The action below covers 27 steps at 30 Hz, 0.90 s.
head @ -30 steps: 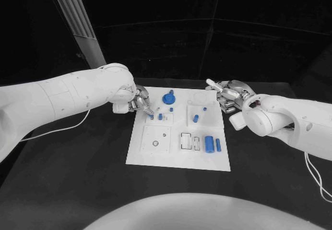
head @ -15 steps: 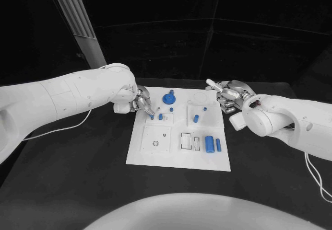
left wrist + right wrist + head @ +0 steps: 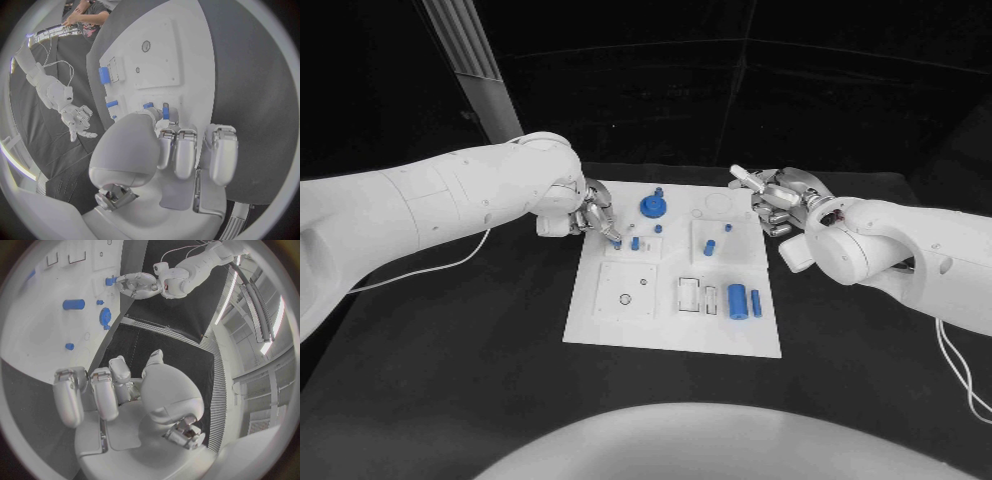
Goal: Assemble the parts on the task board
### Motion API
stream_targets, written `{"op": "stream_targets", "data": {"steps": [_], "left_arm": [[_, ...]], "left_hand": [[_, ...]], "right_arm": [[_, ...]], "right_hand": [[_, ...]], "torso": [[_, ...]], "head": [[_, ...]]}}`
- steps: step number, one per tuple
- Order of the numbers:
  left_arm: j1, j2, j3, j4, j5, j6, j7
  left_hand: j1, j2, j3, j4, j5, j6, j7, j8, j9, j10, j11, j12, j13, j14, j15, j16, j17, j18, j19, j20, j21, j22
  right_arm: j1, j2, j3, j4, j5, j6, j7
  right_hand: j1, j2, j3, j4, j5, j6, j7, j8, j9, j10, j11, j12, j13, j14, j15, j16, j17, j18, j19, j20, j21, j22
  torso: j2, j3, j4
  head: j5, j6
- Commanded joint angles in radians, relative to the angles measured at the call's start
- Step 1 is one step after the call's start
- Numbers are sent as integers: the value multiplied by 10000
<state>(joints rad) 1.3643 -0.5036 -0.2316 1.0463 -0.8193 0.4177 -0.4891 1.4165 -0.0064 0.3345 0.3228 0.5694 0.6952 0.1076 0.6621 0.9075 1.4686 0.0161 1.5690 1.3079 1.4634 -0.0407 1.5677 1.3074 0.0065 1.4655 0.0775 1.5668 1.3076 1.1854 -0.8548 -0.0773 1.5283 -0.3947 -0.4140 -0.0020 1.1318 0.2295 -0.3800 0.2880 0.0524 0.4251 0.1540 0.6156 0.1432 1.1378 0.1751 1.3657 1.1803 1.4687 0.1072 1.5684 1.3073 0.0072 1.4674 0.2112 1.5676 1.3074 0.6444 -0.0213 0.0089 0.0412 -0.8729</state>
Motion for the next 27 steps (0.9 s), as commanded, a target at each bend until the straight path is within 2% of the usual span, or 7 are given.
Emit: {"op": "stream_targets", "data": {"steps": [1,10,19,27], "left_arm": [[-50,-11,-22,-13,-52,229,-237],[-92,13,-22,-67,-51,359,-204],[-103,51,-22,-97,-51,459,-252],[-106,72,-22,-122,-51,532,-316]], "left_hand": [[-13,109,474,-390,-3,257,-267,46,17,1022,45,18,2629,1074,29,31,2634,-65,1053,65,40,2632],[-19,103,488,-394,-11,253,-266,43,18,1022,47,18,2629,1074,30,31,2634,-65,1053,67,40,2632],[-61,87,532,-393,-57,244,-258,27,19,1022,53,18,2629,1074,36,31,2634,-65,1053,74,40,2632],[-113,73,575,-392,-130,243,-254,17,24,1022,58,18,2629,1074,42,31,2634,-65,1053,80,40,2632]], "right_arm": [[16,10,6,14,-25,54,76],[16,0,6,8,-25,48,67],[16,1,6,1,-25,58,57],[16,25,6,-7,-25,74,49]], "right_hand": [[18,49,-46,6,-43,-59,953,35,-15,-42,-6,-27,-9,1021,61,24,2635,-72,1034,86,32,2634],[18,49,-46,6,-43,-59,953,35,-15,-42,-6,-27,-9,1021,61,24,2635,-72,1034,86,32,2634],[18,49,-46,6,-43,-59,953,35,-15,-42,-6,-27,-9,1021,61,24,2635,-72,1034,86,32,2634],[18,49,-46,6,-43,-59,953,35,-15,-42,-6,-27,-9,1021,61,24,2635,-72,1034,86,32,2634]], "torso": [[-3,-4,-11],[-2,-1,-24],[8,0,-4],[8,5,-6]], "head": [[-21,3],[-90,3],[-138,3],[-112,3]]}}
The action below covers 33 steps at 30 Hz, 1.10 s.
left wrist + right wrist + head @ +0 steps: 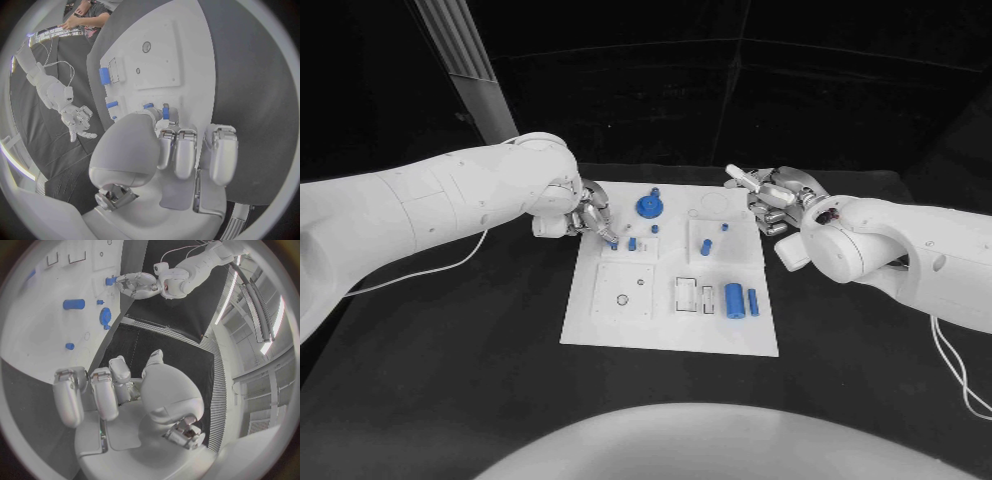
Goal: Assemble the parts on the task board
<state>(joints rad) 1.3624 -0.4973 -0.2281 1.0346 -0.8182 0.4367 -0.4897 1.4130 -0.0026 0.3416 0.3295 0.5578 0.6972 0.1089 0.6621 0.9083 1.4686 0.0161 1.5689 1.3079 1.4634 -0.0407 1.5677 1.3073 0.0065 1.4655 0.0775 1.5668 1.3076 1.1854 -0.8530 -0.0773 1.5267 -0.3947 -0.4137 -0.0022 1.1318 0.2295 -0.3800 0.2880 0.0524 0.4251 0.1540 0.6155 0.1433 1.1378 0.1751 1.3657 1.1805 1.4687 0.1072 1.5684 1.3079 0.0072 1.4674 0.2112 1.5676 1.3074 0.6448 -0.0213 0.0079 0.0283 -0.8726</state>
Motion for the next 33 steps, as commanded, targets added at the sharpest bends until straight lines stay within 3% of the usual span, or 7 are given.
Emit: {"op": "stream_targets", "data": {"steps": [1,33], "left_arm": [[-88,9,-56,-4,-61,344,-311],[-97,8,-56,78,-61,416,-278]], "left_hand": [[-78,35,504,-459,-14,223,-267,17,16,1022,58,18,2629,1074,42,31,2635,-65,1053,81,40,2632],[-159,-61,538,-494,-135,211,-267,4,33,1022,61,18,2629,1074,50,31,2635,-65,1053,90,40,2632]], "right_arm": [[16,6,6,7,-25,70,48],[16,-7,6,7,-25,84,13]], "right_hand": [[18,49,-46,6,-43,-60,952,36,-16,-43,-5,-28,-11,1021,61,24,2629,-72,1034,86,32,2634],[18,49,-46,6,-43,-60,952,36,-16,-43,-5,-28,-11,1021,61,24,2629,-72,1034,86,32,2634]], "torso": [[2,2,5],[-1,1,0]], "head": [[14,0],[-33,0]]}}
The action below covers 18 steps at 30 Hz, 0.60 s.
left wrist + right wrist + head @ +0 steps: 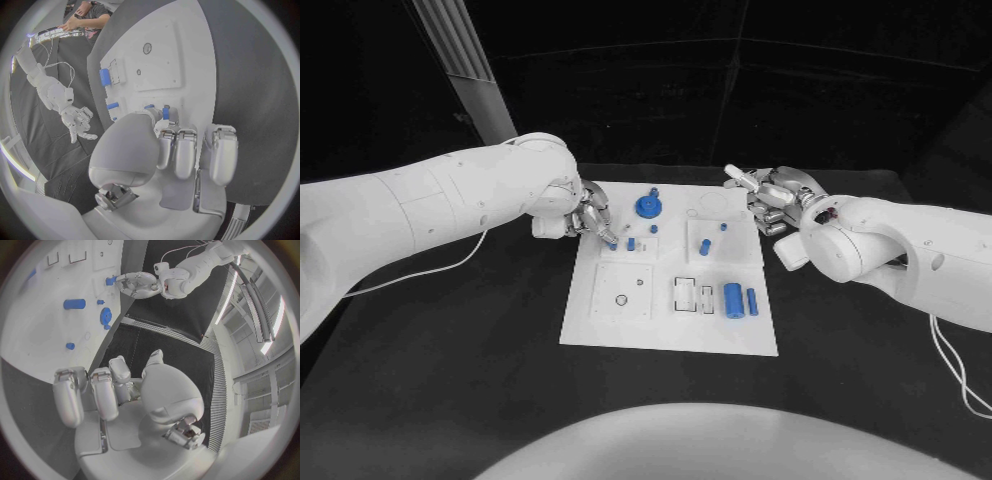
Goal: Assemble the parts on the task board
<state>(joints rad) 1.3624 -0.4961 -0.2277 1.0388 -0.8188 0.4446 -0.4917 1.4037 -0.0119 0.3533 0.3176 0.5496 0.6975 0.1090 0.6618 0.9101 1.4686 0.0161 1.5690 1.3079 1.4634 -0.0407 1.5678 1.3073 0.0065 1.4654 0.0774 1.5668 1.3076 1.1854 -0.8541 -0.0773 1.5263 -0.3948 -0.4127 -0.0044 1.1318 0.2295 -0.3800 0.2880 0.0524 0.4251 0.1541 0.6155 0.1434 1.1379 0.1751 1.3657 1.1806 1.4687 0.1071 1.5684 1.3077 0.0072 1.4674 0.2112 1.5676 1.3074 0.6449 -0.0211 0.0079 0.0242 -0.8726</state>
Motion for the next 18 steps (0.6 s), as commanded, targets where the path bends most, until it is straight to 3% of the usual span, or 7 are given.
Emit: {"op": "stream_targets", "data": {"steps": [1,18], "left_arm": [[-97,-5,-60,35,-55,342,-261],[-100,30,-60,-3,-55,512,-353]], "left_hand": [[-66,32,421,-375,-53,209,-269,6,15,1022,61,18,2629,1074,50,30,2635,-65,1054,90,40,2632],[-95,-69,398,-436,-148,193,-278,7,39,1022,57,18,2629,1074,51,30,2635,-65,1054,95,40,2632]], "right_arm": [[16,3,6,10,-24,74,34],[16,-3,6,14,-24,85,23]], "right_hand": [[18,49,-46,6,-43,-60,951,37,-17,-43,-5,-28,-11,1021,61,24,2631,-72,1034,86,32,2634],[18,49,-46,6,-43,-60,951,37,-17,-43,-5,-28,-11,1021,61,24,2631,-72,1034,86,32,2634]], "torso": [[1,0,0],[0,-2,-3]], "head": [[9,0],[3,0]]}}
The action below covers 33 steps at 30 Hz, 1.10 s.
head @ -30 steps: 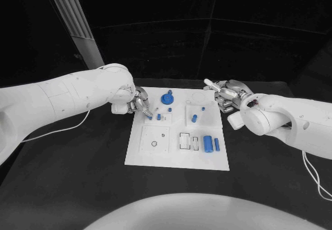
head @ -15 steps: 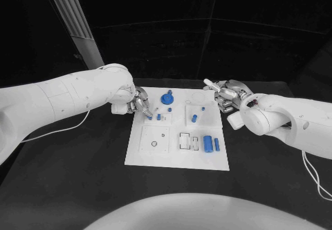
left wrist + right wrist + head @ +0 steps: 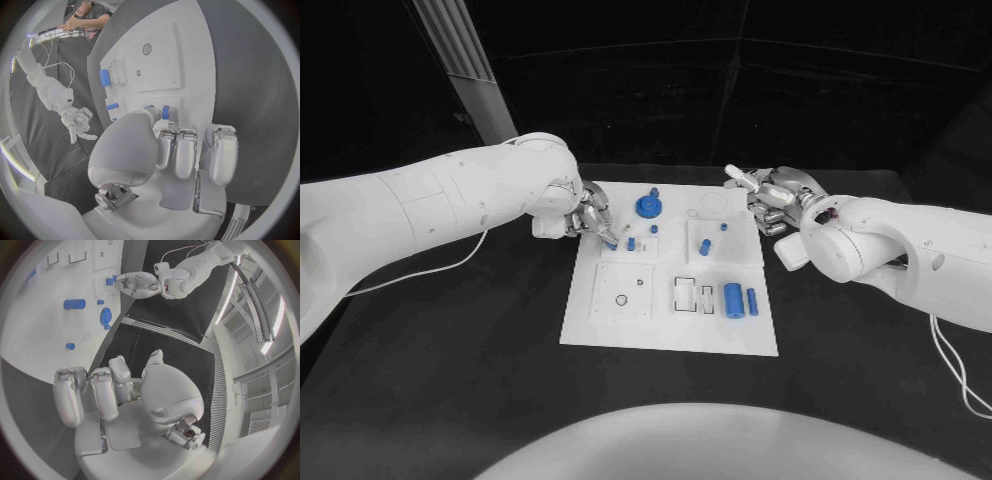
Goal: Assemble the parts on the task board
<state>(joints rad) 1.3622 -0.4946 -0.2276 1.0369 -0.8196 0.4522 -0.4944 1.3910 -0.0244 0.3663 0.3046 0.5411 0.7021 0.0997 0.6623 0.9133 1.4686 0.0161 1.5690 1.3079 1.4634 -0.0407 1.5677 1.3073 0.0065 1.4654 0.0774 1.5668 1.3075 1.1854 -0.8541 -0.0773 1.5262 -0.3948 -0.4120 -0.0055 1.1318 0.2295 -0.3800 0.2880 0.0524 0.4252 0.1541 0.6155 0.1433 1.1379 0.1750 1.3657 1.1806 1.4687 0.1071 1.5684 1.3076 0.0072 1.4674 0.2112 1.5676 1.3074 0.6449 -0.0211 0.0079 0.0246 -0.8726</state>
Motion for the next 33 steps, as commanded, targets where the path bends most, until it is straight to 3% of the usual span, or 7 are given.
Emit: {"op": "stream_targets", "data": {"steps": [1,11,13,16,21,33], "left_arm": [[-98,16,-62,15,-47,438,-328],[-103,50,-62,-35,-47,430,-369],[-104,56,-62,-41,-47,419,-384],[-105,66,-62,-46,-47,392,-407],[-107,79,-62,-61,-47,378,-475],[-112,76,-62,-70,-48,209,-673]], "left_hand": [[32,56,268,-305,-63,146,-185,2,7,1022,57,18,2629,1074,51,30,2634,-65,1054,95,40,2633],[-40,43,234,-290,-184,101,-181,-14,21,1022,58,18,2629,1074,53,30,2634,-65,1054,95,40,2633],[-208,102,147,-205,-597,60,-188,-32,34,1022,57,18,2629,1074,59,30,2634,-65,1054,93,40,2633],[-850,319,-168,-136,-1658,59,-160,-101,-11,1022,87,18,2629,1074,75,30,2634,-65,1054,83,40,2633],[-1663,461,-708,-114,-2812,106,-160,-208,-120,1022,83,18,2629,1074,83,30,2634,-65,1054,85,40,2633],[-3245,506,-2068,-98,-2987,133,-102,-357,-266,1022,128,18,2629,1074,129,30,2634,-65,1054,113,40,2633]], "right_arm": [[16,-2,6,15,-24,78,34],[16,0,6,18,-24,87,31],[16,2,6,17,-24,90,29],[16,1,6,17,-24,93,26],[16,0,6,19,-24,97,22],[16,-4,6,22,-25,119,14]], "right_hand": [[18,49,-46,6,-43,-61,951,37,-16,-43,-5,-27,-12,1021,61,24,2632,-72,1034,86,32,2634],[18,49,-46,6,-43,-61,951,37,-16,-43,-5,-27,-12,1021,61,24,2632,-72,1034,86,32,2634],[18,49,-46,6,-43,-61,951,37,-16,-43,-5,-27,-12,1021,61,24,2632,-72,1034,86,32,2634],[18,49,-46,6,-43,-61,951,37,-16,-43,-5,-27,-12,1021,61,24,2632,-72,1034,86,32,2634],[18,49,-46,6,-43,-61,951,37,-16,-43,-5,-27,-12,1021,61,24,2632,-72,1034,86,32,2634],[18,49,-46,6,-43,-61,951,37,-16,-43,-5,-27,-12,1021,61,24,2632,-72,1034,86,32,2634]], "torso": [[-1,-2,-2],[0,-2,-8],[5,0,-9],[7,0,-6],[4,0,-8],[0,-1,-2]], "head": [[-3,0],[-4,0],[-9,0],[-15,0],[-24,0],[-44,0]]}}
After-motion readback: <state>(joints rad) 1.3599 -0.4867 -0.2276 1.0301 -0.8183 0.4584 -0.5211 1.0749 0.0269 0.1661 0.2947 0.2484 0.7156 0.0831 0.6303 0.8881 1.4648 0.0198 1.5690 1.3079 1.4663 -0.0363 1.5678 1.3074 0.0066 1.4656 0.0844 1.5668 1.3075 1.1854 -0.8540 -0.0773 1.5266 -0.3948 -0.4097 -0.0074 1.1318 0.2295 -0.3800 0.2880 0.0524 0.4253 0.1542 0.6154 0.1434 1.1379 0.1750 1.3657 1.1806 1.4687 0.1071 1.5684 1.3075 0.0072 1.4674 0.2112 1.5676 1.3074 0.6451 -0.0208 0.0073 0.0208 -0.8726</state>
